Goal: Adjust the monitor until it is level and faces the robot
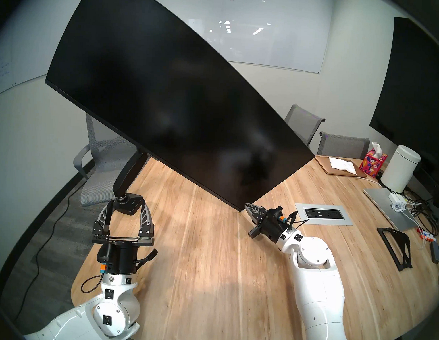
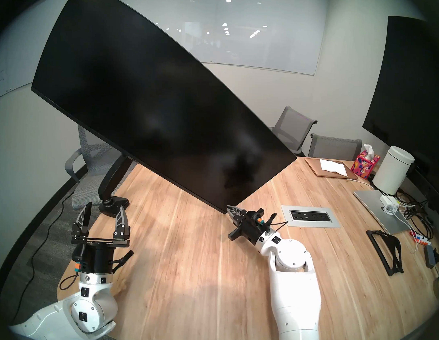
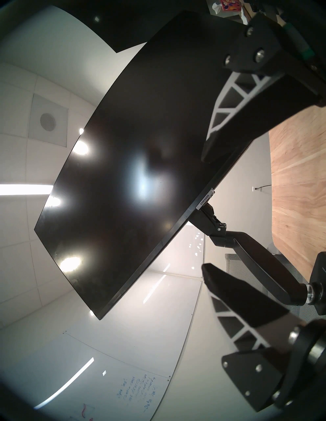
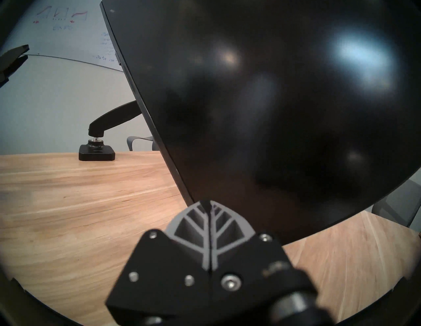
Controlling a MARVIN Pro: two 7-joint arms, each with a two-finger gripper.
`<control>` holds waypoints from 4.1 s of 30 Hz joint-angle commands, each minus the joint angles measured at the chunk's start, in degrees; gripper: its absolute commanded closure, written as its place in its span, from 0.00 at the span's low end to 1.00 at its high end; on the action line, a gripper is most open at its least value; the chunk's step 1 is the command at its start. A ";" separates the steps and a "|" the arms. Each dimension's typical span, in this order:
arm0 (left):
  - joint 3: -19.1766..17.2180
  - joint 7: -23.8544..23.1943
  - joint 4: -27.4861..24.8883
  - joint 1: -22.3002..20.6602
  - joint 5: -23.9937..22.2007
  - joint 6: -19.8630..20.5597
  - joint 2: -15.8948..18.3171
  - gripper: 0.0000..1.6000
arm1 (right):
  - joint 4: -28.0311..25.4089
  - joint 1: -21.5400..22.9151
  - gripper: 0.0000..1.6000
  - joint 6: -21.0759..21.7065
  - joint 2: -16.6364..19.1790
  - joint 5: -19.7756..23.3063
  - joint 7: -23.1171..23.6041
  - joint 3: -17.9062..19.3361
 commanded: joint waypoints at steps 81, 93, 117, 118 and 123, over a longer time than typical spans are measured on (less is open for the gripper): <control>-0.12 0.12 -0.73 -0.15 0.08 -0.20 -0.11 0.00 | 22.01 19.78 1.00 1.61 -2.09 -8.31 -3.84 -4.13; -0.12 0.12 -0.72 -0.15 0.08 -0.20 -0.11 0.00 | 24.49 21.52 1.00 2.99 -3.46 -9.94 -2.48 -6.64; -0.11 0.12 -0.71 -0.16 0.08 -0.20 -0.11 0.00 | 37.14 28.49 1.00 13.43 -7.83 -5.05 -4.81 -0.58; -0.11 0.12 -0.71 -0.16 0.08 -0.20 -0.11 0.00 | 37.48 28.66 1.00 13.50 -7.89 -4.95 -5.01 -0.28; -0.12 0.12 -0.72 -0.15 0.08 -0.20 -0.11 0.00 | 39.24 29.64 1.00 13.73 -7.81 -4.70 -5.65 0.82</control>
